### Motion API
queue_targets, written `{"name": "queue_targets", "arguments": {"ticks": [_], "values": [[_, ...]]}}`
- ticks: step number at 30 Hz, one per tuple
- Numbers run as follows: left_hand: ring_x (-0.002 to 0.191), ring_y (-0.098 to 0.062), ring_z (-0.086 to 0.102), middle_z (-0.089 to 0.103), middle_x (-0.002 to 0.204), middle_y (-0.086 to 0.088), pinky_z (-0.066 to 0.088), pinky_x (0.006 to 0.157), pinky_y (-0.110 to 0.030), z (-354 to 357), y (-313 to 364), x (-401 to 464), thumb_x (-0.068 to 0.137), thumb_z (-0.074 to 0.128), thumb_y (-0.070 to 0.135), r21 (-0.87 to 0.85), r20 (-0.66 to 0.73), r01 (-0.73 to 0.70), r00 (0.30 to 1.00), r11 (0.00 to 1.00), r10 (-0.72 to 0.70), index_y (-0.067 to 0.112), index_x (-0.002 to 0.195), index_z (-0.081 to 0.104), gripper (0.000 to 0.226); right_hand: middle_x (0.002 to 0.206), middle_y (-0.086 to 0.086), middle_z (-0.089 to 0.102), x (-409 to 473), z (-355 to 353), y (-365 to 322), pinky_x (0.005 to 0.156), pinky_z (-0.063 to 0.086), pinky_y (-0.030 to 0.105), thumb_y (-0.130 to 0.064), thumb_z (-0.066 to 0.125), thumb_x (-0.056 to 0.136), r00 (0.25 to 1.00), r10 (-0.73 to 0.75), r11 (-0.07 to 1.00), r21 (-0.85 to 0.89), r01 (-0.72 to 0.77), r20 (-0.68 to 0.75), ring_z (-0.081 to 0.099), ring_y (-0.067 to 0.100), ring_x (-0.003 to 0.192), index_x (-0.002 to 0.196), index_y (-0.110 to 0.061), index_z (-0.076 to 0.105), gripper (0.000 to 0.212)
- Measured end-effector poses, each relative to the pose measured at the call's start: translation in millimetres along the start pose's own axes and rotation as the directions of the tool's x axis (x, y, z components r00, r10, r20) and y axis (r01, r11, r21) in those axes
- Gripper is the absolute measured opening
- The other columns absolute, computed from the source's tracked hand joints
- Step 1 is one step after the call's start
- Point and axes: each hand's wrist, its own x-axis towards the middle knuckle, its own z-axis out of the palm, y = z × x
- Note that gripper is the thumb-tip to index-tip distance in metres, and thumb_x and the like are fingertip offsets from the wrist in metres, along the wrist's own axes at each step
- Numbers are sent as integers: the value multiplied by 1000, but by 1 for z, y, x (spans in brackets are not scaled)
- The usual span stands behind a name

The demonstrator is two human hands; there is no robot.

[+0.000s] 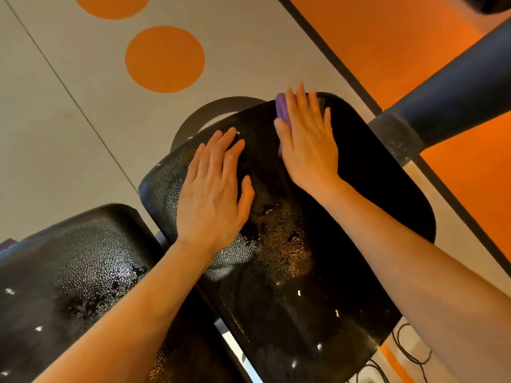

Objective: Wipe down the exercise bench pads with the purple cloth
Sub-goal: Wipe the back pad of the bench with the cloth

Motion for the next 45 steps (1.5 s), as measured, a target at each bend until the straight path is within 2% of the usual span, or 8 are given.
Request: {"name": "queue_targets", "arguments": {"ticks": [6,14,20,26,31,37,42,45], "values": [[150,-21,20,30,158,-6,9,125,-38,-8,-4,-4,100,40,33,-68,25,6,1000,998,-5,10,148,35,53,162,-3,5,-140,-3,13,122,8,41,-39,19,103,977,-193,981,9,193,89,0,16,151,152,-26,6,53],[150,-22,20,27,158,-7,12,124,-41,-38,-54,-64,98,40,38,36,84,74,993,997,-77,11,150,30,59,163,5,4,-11,7,-28,123,8,46,-38,17,104,1000,-6,1000,-6,6,-13,1,23,150,154,-18,8,55],[151,-20,15,20,161,-8,20,122,-38,-32,-59,-71,100,32,42,41,91,98,991,994,-102,10,153,23,62,162,-1,8,-122,7,-18,121,10,41,-38,21,103,962,-255,967,16,255,97,4,18,150,153,-20,12,53],[151,-19,12,18,162,-7,13,123,-32,-28,-62,-71,100,35,40,59,83,90,992,994,-95,11,153,21,62,162,7,7,-9,14,-62,122,10,48,-36,18,103,984,159,987,-3,-159,-85,6,26,150,153,-16,11,55],[152,-18,12,19,162,-7,17,123,-34,-27,-61,-71,100,36,40,40,75,95,992,995,-98,10,153,23,62,162,4,13,-59,14,-78,122,12,43,-32,27,101,858,-506,859,-34,510,90,9,21,150,153,-15,17,55],[151,-19,14,20,161,-7,17,123,-34,-28,-61,-71,99,37,38,42,65,94,993,995,-97,10,153,23,62,162,8,10,-9,5,-41,122,13,49,-33,21,103,988,139,990,-2,-140,-65,8,25,150,153,-14,13,54],[151,-20,15,21,161,-8,21,122,-37,-26,-61,-71,98,41,36,19,51,92,994,996,-93,8,152,25,63,161,7,15,-67,21,-108,122,13,43,-30,27,101,863,-500,859,-78,505,74,12,23,150,152,-14,18,55],[151,-20,15,22,161,-8,20,123,-35,-27,-61,-71,99,38,37,36,56,91,994,995,-93,8,152,26,61,160,8,18,-33,14,-61,122,12,46,-29,22,100,931,-363,926,-100,365,38,14,24,149,152,-13,19,55]]}}
